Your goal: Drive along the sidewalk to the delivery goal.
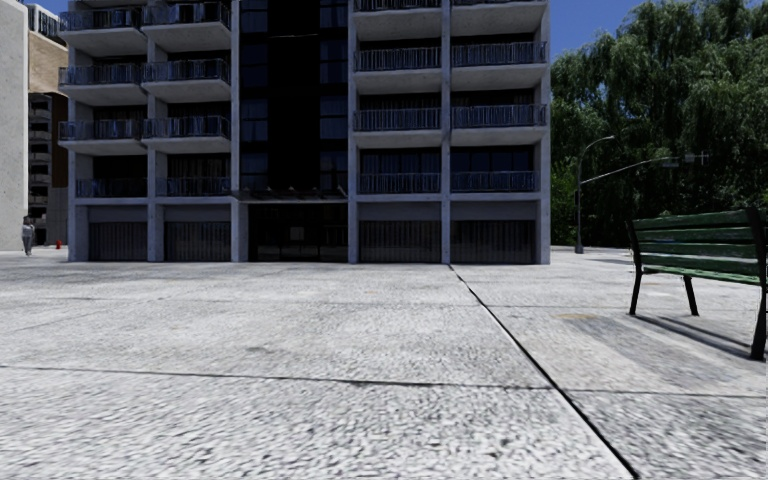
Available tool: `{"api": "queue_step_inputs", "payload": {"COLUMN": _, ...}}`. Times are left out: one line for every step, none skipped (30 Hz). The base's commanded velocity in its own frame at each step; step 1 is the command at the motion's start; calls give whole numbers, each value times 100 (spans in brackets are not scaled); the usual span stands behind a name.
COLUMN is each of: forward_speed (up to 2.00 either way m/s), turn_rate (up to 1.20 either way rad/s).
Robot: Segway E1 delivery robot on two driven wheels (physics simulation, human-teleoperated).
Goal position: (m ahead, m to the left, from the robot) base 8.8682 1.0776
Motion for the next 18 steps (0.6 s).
{"api": "queue_step_inputs", "payload": {"forward_speed": 200, "turn_rate": 0}}
{"api": "queue_step_inputs", "payload": {"forward_speed": 200, "turn_rate": 0}}
{"api": "queue_step_inputs", "payload": {"forward_speed": 200, "turn_rate": 0}}
{"api": "queue_step_inputs", "payload": {"forward_speed": 200, "turn_rate": 0}}
{"api": "queue_step_inputs", "payload": {"forward_speed": 200, "turn_rate": 0}}
{"api": "queue_step_inputs", "payload": {"forward_speed": 200, "turn_rate": 0}}
{"api": "queue_step_inputs", "payload": {"forward_speed": 200, "turn_rate": 0}}
{"api": "queue_step_inputs", "payload": {"forward_speed": 200, "turn_rate": 0}}
{"api": "queue_step_inputs", "payload": {"forward_speed": 200, "turn_rate": 0}}
{"api": "queue_step_inputs", "payload": {"forward_speed": 200, "turn_rate": 0}}
{"api": "queue_step_inputs", "payload": {"forward_speed": 200, "turn_rate": 0}}
{"api": "queue_step_inputs", "payload": {"forward_speed": 200, "turn_rate": 0}}
{"api": "queue_step_inputs", "payload": {"forward_speed": 200, "turn_rate": 0}}
{"api": "queue_step_inputs", "payload": {"forward_speed": 200, "turn_rate": 0}}
{"api": "queue_step_inputs", "payload": {"forward_speed": 200, "turn_rate": 0}}
{"api": "queue_step_inputs", "payload": {"forward_speed": 200, "turn_rate": 0}}
{"api": "queue_step_inputs", "payload": {"forward_speed": 200, "turn_rate": 0}}
{"api": "queue_step_inputs", "payload": {"forward_speed": 200, "turn_rate": 0}}
